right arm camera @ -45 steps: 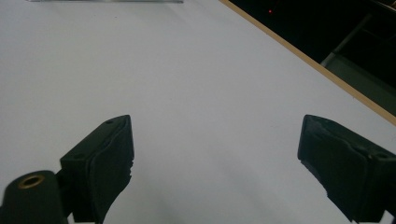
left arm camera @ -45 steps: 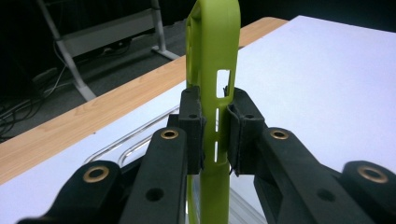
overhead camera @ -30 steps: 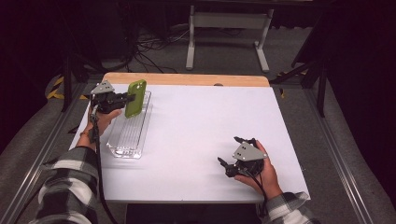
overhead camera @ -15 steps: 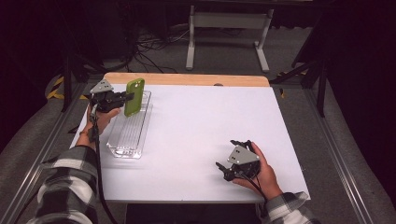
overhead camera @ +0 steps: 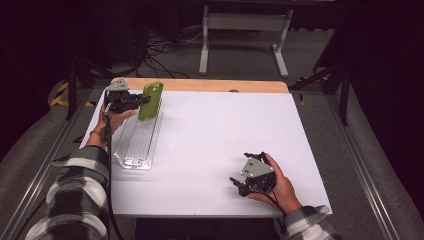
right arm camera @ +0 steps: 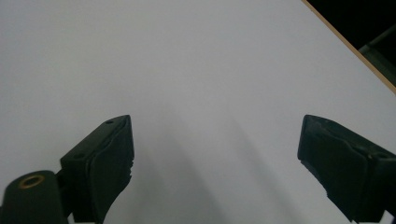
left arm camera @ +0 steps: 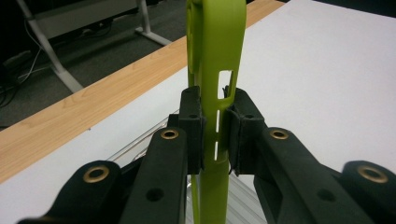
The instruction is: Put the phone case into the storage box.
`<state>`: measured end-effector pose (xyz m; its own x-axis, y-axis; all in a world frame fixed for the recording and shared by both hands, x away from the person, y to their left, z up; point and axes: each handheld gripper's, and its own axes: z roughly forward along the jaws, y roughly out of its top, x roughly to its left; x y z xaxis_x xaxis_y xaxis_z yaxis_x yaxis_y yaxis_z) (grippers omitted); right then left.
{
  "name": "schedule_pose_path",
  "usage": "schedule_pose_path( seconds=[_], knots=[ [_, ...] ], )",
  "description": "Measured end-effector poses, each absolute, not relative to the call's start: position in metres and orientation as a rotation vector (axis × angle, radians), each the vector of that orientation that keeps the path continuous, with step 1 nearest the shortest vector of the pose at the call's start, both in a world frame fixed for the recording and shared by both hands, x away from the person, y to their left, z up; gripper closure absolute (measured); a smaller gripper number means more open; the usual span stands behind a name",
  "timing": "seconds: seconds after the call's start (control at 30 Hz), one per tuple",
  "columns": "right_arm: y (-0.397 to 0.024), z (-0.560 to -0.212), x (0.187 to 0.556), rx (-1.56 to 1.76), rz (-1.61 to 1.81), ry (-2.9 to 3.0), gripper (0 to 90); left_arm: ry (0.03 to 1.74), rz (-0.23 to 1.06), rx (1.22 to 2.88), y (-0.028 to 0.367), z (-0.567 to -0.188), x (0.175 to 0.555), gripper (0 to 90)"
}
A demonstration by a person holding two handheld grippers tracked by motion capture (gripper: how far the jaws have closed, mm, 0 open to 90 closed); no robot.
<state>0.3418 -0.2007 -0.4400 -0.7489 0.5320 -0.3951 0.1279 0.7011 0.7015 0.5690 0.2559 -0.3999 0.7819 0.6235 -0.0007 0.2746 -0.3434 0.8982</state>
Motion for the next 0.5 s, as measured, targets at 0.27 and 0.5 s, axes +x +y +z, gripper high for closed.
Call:
schedule_pose_path(
  seconds=[0.27, 0.5],
  knots=[
    [-0.197, -0.442, 0.339, 0.462, 0.862, 2.337, 11.8, 0.779, 0.522, 1.988, 0.268, -0.404, 0.566, 77.4],
    [-0.196, -0.445, 0.339, 0.439, 0.842, 2.353, 12.1, 0.826, 0.6, 2.046, 0.268, -0.407, 0.566, 75.6]
  ],
)
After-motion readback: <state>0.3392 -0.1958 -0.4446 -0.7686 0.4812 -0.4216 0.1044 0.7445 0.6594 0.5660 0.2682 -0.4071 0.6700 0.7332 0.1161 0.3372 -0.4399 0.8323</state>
